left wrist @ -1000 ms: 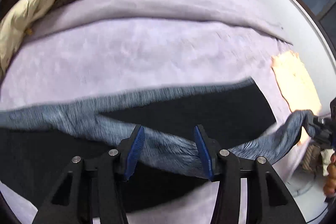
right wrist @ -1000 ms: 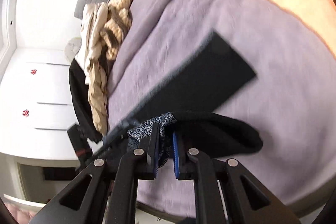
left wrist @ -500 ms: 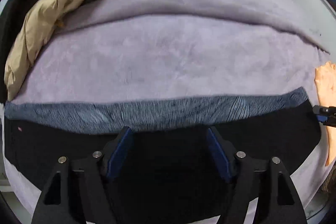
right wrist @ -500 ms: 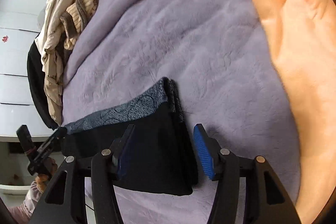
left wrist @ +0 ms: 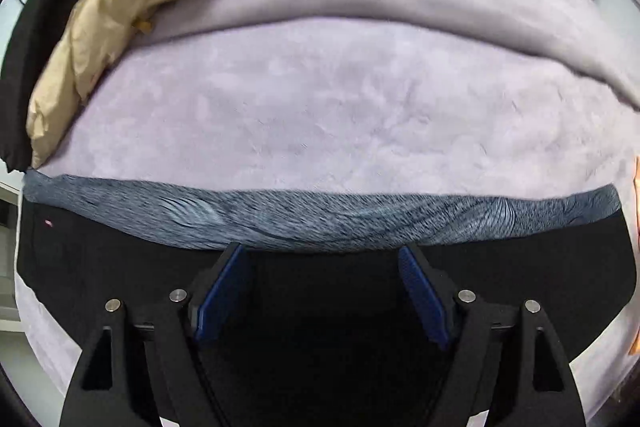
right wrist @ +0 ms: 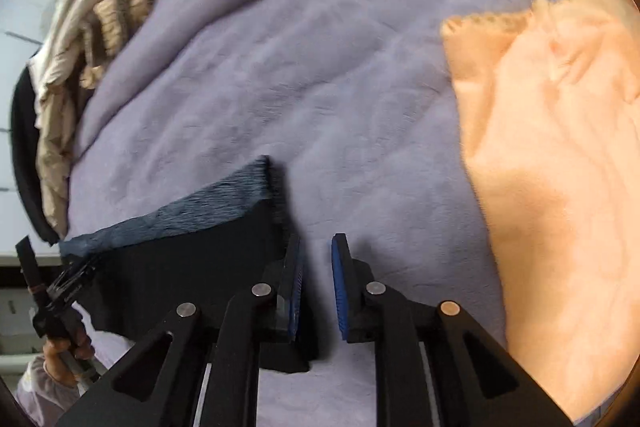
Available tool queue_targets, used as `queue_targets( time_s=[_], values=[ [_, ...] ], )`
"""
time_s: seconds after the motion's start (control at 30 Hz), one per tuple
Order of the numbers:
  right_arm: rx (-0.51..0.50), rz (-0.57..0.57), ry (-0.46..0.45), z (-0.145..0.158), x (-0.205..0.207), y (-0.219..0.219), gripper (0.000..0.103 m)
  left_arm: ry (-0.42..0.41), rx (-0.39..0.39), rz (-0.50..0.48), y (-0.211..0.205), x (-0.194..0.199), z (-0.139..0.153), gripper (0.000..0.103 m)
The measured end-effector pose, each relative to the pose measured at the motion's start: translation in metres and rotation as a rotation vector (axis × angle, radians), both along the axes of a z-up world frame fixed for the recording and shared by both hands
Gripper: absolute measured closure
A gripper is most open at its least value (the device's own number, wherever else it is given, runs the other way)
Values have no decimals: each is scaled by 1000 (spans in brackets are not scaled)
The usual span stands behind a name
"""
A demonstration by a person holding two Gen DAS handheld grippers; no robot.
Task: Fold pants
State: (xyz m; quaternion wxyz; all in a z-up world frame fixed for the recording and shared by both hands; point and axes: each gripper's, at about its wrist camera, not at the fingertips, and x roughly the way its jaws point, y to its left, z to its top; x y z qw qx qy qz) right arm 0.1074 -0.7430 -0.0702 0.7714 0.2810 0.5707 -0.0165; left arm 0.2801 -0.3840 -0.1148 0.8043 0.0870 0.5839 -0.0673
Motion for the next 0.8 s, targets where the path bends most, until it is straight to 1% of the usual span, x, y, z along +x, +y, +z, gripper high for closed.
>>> queue_targets(
  time_s=[0.03, 0.07, 0.1, 0.13, 0.2, 0.23, 0.27, 0.3, 0.33, 0.37, 0.4, 0.43, 0.47, 0.5, 0.57, 0.63, 0.7, 0.73, 0.77, 0.8],
  values=[
    [13, 61, -31, 5, 4, 22, 78, 1, -1, 10, 5, 4, -1, 24],
    [22, 102, -37, 4, 10, 40, 71, 17, 7, 20, 8, 11, -9, 24],
    [33, 159, -34, -2, 20, 64, 53, 37, 30, 33, 9, 18, -19, 24],
    [41, 205, -33, -12, 31, 85, 45, 46, 55, 43, 10, 24, -33, 24],
    [32, 278, -12, -37, 52, 116, 45, 19, 70, 43, 10, 35, -42, 24],
    [-3, 301, 21, -51, 62, 130, 45, -3, 81, 43, 7, 43, -45, 24],
    [-63, 314, 45, -64, 71, 137, 46, -3, 82, 47, 7, 51, -45, 24],
    [-100, 319, 36, -69, 80, 141, 46, -1, 78, 64, 10, 62, -45, 23],
    [-135, 312, 25, -69, 85, 139, 49, 1, 78, 85, 14, 69, -42, 24],
    [-170, 294, 20, -64, 87, 136, 49, 0, 71, 106, 23, 75, -35, 24],
    [-210, 274, 20, -57, 87, 131, 46, -8, 59, 120, 32, 78, -26, 24],
    [-212, 259, 14, -47, 84, 125, 46, -22, 54, 126, 44, 77, -16, 24],
    [-162, 259, -2, -40, 80, 121, 46, -30, 60, 125, 57, 72, -7, 24],
    [-85, 268, -21, -33, 72, 118, 46, -30, 69, 121, 68, 67, -2, 24],
    [-19, 292, -26, -21, 51, 119, 46, -21, 112, 116, 95, 48, 6, 24],
    [48, 260, -22, -17, 20, 113, 46, -7, 160, 135, 127, 24, 2, 23],
    [144, 124, 13, -25, -15, 95, 45, 48, 192, 196, 161, 2, -16, 24],
    [202, 42, 29, -31, -30, 81, 45, 83, 195, 225, 174, -9, -28, 24],
    [269, -57, 42, -38, -53, 65, 45, 106, 183, 245, 186, -18, -40, 22],
    [307, -118, 43, -44, -63, 58, 45, 106, 165, 259, 196, -25, -46, 19]
  ],
)
